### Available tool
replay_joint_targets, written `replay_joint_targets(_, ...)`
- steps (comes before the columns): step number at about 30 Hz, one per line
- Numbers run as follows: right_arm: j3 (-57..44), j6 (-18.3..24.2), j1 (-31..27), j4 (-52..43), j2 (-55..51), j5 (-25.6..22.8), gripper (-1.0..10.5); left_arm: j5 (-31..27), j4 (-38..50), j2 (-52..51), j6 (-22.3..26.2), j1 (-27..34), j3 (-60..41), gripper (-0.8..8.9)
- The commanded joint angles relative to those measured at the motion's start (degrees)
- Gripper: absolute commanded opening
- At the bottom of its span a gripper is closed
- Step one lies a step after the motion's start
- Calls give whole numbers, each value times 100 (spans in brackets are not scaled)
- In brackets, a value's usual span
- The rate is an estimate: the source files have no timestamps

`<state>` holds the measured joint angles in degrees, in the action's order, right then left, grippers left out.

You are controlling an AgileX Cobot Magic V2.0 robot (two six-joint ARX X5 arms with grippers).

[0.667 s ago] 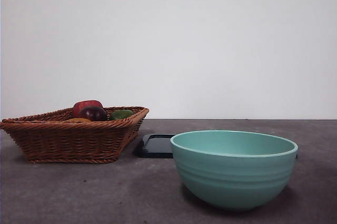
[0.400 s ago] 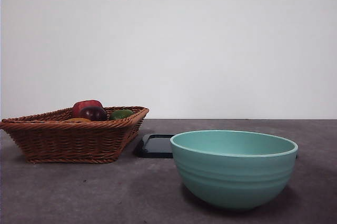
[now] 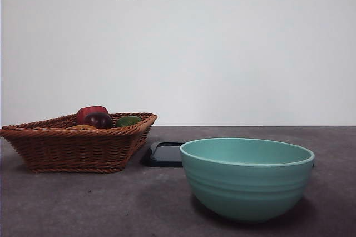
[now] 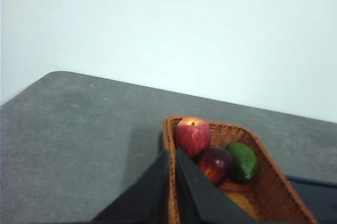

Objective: Pick up the wifruite, put it on the bowl, pick up the plate, put it on desk

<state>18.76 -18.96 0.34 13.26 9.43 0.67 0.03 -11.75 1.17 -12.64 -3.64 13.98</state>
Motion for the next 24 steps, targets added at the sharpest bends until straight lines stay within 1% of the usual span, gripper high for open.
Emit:
replay_joint_targets(1, 424, -114, 72, 160, 326, 181, 6, -13, -111, 146, -92, 2, 417, 15)
replay_joint_targets(5, 986, -79, 173, 688, 796, 595, 6, 48, -505, 400, 44, -4, 955, 15)
replay_joint_targets(9, 1552, -7, 291, 1137, 1196, 990, 6, 345, -898, 723, 61, -13, 1558, 15)
replay_joint_targets(12, 1963, 57, 374, 1478, 1460, 1189, 6, 809, -975, 1056, 59, -20, 1917, 15)
replay_joint_targets(17, 2601, 337, 575, 1812, 1784, 1585, 6, 1679, -1075, 1716, -15, -127, 2455, 15)
replay_joint_targets(19, 2820, 474, 675, 1934, 1827, 1591, 6, 2002, -1204, 1961, -42, -177, 2660, 15)
replay_joint_targets(24, 3316, 857, 933, 2387, 1825, 1628, 6, 2533, -1550, 2511, -42, -306, 3176, 15)
